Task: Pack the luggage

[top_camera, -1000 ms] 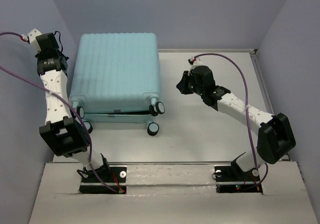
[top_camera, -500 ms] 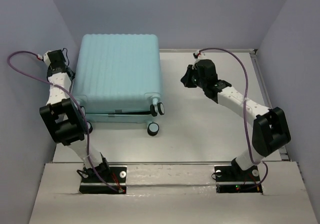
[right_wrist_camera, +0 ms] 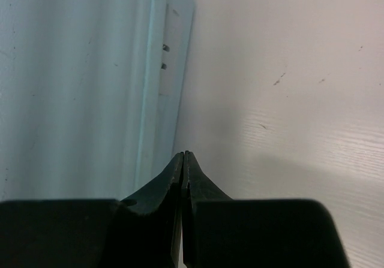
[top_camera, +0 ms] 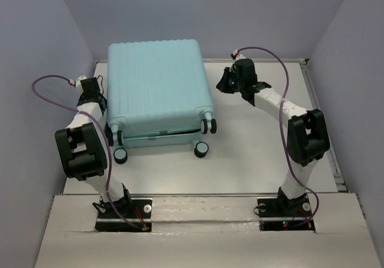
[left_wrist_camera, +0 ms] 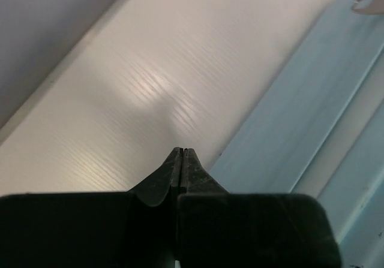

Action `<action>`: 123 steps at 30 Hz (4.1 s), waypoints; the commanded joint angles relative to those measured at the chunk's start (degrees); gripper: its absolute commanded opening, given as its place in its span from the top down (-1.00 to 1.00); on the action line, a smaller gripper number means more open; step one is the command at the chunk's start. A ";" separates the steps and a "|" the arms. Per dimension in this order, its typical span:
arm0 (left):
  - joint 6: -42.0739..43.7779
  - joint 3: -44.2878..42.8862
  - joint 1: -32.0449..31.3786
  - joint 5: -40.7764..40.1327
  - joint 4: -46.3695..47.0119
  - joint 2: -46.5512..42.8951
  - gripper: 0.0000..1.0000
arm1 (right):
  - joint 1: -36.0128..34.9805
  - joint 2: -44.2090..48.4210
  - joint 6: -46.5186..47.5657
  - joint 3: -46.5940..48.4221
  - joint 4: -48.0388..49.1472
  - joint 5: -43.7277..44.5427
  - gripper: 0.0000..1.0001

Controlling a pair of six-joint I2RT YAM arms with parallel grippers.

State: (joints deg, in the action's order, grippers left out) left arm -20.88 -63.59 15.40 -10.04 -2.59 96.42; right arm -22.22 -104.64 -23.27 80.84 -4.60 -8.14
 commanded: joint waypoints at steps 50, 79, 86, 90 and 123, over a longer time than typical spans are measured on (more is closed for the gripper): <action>-1.62 -75.44 -13.56 13.64 -14.11 31.98 0.89 | -3.45 48.31 -4.07 -39.97 -8.68 4.70 0.86; -19.00 -12.22 -15.13 29.40 19.80 14.17 0.89 | 6.57 9.21 0.32 -12.92 13.66 1.74 0.86; -18.93 15.32 -25.05 15.32 22.19 -11.39 0.88 | 6.57 -5.30 -1.68 8.01 6.27 -10.92 0.86; -20.68 26.66 -33.31 10.93 22.54 -22.48 0.88 | 6.57 -11.01 -4.77 16.87 4.78 -16.90 0.73; -5.39 -9.24 -43.27 -2.80 7.77 -27.11 0.83 | 12.47 43.10 -4.77 -28.00 -1.28 2.52 0.86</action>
State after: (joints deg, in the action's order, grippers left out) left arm -29.06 -64.27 -31.62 -21.26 0.89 56.75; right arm -8.25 -64.69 -26.72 62.83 -7.18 -8.64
